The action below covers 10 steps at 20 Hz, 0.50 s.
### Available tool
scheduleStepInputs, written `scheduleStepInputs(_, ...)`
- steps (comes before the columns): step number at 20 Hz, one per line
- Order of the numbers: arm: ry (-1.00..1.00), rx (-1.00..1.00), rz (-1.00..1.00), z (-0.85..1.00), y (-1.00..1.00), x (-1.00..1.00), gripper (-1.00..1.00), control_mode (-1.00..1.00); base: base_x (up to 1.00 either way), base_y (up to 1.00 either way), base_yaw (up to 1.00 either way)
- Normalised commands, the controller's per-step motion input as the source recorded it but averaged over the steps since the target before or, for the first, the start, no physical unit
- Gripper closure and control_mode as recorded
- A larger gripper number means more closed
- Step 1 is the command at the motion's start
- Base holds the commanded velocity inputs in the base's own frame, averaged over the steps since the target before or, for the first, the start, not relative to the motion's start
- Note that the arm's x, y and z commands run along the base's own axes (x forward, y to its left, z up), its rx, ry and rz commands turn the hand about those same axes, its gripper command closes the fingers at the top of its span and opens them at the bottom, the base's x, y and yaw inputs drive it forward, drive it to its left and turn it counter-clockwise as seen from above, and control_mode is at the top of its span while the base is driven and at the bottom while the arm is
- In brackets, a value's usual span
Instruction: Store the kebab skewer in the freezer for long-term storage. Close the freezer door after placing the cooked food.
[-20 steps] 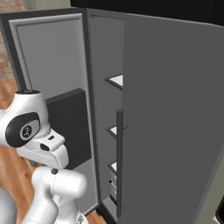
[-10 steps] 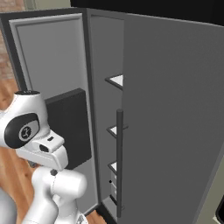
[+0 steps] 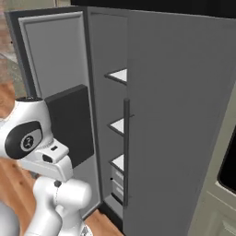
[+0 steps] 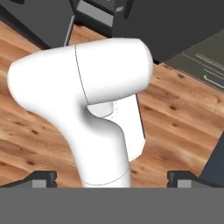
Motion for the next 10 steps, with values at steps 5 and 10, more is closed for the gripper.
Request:
scheduleStepInputs(5,0.00,0.00,0.00,0.00,0.00,0.00,-1.00,1.00,-0.11,0.50,-0.45)
scheduleStepInputs(10,0.00,0.00,0.00,0.00,0.00,0.00,-1.00,1.00,0.00,0.70,-0.39)
